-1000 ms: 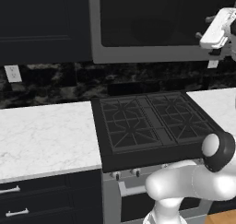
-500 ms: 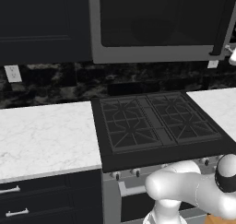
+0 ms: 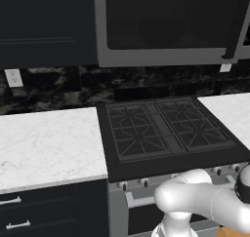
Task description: Open the microwave, place the bowl with waffle inside the microwave, then close the microwave door and turn it on.
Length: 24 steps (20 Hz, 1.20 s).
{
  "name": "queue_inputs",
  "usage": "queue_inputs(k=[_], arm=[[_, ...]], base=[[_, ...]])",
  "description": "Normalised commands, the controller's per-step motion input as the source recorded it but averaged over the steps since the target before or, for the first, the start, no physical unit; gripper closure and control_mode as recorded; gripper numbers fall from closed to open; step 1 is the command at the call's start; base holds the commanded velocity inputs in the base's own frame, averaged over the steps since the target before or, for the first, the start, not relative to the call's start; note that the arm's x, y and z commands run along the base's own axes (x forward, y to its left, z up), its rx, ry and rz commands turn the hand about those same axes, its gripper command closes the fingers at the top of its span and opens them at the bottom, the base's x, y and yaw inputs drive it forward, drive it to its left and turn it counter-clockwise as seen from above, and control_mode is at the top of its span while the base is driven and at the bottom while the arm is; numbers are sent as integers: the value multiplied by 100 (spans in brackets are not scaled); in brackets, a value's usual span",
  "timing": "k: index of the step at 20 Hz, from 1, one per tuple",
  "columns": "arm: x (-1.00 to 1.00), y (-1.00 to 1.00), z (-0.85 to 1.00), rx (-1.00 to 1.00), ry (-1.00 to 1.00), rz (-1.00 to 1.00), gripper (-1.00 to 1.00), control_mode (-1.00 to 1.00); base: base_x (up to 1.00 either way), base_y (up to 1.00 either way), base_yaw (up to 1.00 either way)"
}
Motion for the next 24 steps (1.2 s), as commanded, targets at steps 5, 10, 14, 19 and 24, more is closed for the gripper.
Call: queue_inputs(k=[5,10,14,19,24], arm=[[-4,-6,-12,-21,9,-31,-100,-100],[-5,-2,-19,-24,10,-38,-100,-100],[4,-16,-45,-5,8,-29,-100,-100],[33,-24,-20,0,2,-14,-100,-100],[38,-18,-9,0,0,-7,100,-100]], base=[[0,0,0],[0,0,0],[0,0,0],[0,0,0],[0,0,0]])
